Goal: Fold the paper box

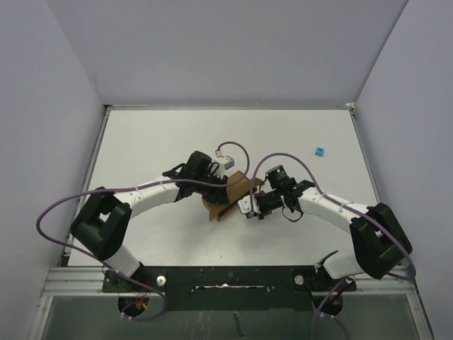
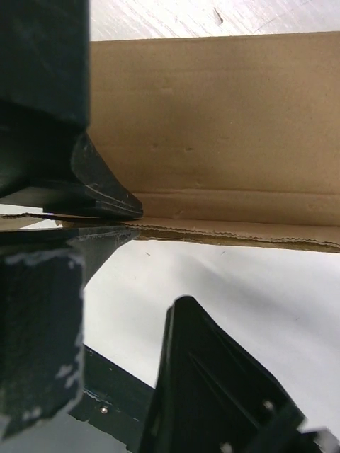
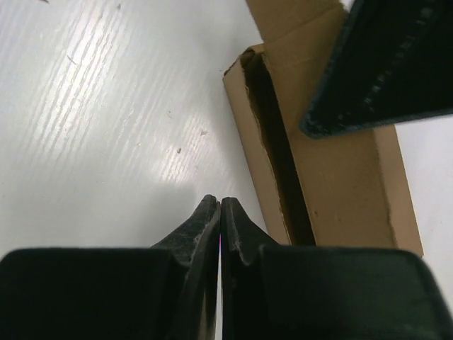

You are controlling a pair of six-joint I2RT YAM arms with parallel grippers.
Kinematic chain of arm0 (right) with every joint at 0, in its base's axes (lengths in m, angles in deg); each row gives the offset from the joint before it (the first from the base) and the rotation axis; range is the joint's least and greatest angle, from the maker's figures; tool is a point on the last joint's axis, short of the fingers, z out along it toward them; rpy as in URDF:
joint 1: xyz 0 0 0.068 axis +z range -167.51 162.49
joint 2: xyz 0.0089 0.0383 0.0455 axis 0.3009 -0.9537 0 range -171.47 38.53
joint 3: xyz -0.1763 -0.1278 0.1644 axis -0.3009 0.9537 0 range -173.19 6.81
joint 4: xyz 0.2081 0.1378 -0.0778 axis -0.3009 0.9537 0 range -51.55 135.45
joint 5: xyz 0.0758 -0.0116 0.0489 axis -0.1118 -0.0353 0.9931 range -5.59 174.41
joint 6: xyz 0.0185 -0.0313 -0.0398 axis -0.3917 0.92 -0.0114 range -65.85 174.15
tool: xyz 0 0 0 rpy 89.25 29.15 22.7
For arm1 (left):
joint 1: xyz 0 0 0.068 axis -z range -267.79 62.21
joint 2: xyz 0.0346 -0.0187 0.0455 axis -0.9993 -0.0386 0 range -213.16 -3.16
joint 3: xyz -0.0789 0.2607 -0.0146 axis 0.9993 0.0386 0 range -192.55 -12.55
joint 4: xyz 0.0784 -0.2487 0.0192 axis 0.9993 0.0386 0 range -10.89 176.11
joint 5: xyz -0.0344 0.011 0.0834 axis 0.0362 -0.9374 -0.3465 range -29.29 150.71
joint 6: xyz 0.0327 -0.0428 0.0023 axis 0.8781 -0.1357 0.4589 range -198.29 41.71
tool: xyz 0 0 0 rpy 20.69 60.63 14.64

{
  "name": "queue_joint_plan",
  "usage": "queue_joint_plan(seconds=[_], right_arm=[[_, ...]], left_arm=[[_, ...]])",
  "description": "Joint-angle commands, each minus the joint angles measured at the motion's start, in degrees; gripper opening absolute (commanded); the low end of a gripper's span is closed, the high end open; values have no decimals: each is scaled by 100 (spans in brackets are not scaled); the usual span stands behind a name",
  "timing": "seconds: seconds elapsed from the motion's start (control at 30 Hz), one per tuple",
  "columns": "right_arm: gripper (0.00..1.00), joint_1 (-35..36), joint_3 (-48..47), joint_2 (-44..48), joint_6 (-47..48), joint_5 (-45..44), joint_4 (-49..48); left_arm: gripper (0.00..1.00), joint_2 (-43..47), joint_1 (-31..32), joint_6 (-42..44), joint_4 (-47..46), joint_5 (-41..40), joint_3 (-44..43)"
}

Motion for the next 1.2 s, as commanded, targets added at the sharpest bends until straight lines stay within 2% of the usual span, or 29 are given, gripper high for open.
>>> queue_joint_plan(seconds=[0.0, 0.37, 0.57, 0.73, 0.9, 1.17], right_arm=[[0, 473, 235, -149, 550, -820, -926], [0, 1109, 383, -757, 214, -1914, -2341], [0, 1412, 407, -1045, -301, -2724, -3323], [1, 1415, 426, -990, -547, -2794, -3486], [6, 1354, 148, -897, -743, -2438, -2772], [26, 262, -57, 194, 703, -158, -169]], left_arm=[[7, -148, -44, -3, -68, 194, -151], [4, -279, -40, -3, -53, 429, -219], [4, -388, -42, 16, -36, 608, -253], [4, -445, -41, 47, -17, 630, -272], [5, -465, -49, 53, 7, 550, -314], [11, -409, -172, 225, 265, 402, -441]])
